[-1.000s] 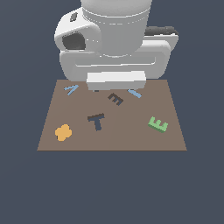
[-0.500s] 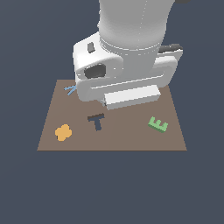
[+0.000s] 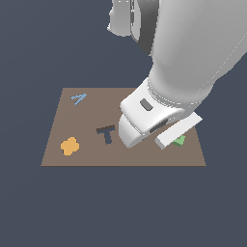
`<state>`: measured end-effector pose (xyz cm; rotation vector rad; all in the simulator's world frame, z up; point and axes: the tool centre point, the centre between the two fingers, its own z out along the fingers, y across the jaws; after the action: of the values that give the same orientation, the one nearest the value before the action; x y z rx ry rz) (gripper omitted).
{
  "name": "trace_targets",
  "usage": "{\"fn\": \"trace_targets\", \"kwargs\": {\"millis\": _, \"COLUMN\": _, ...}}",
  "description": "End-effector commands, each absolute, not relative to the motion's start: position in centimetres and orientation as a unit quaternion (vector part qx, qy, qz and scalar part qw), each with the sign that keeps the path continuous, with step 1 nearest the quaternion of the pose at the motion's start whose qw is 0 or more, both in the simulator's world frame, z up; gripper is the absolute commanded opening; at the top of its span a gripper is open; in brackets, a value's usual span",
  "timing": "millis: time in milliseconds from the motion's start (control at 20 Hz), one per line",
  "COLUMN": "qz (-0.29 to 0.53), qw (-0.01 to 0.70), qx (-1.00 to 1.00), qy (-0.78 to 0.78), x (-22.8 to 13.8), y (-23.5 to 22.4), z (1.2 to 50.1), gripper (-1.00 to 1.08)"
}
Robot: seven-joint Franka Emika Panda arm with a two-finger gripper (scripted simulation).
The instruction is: Insert a designated object into the corresponding slot on a board.
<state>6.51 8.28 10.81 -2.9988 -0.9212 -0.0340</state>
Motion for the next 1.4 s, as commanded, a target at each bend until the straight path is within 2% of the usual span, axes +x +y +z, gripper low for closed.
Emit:
{"fn": "trace_targets", "kwargs": {"millis": 0, "qz": -0.009, "qw": 0.002, "qx": -0.939, "qy": -0.343, "x": 6.9, "y": 9.9, "z": 9.5, "gripper": 1.0}}
{"fn": "trace_targets", "kwargs": {"millis": 650, "qz": -0.001, "qw": 0.0, "qx": -0.868, "qy": -0.496, "x": 6.7, "y": 15.4, "z": 5.4, "gripper": 1.0}}
{"fn": "trace_targets", "kwargs": {"millis": 1350, "qz": 0.0, "qw": 0.0, "qx": -0.86, "qy": -0.51, "x": 6.5, "y": 15.9, "z": 4.8, "gripper": 1.0}}
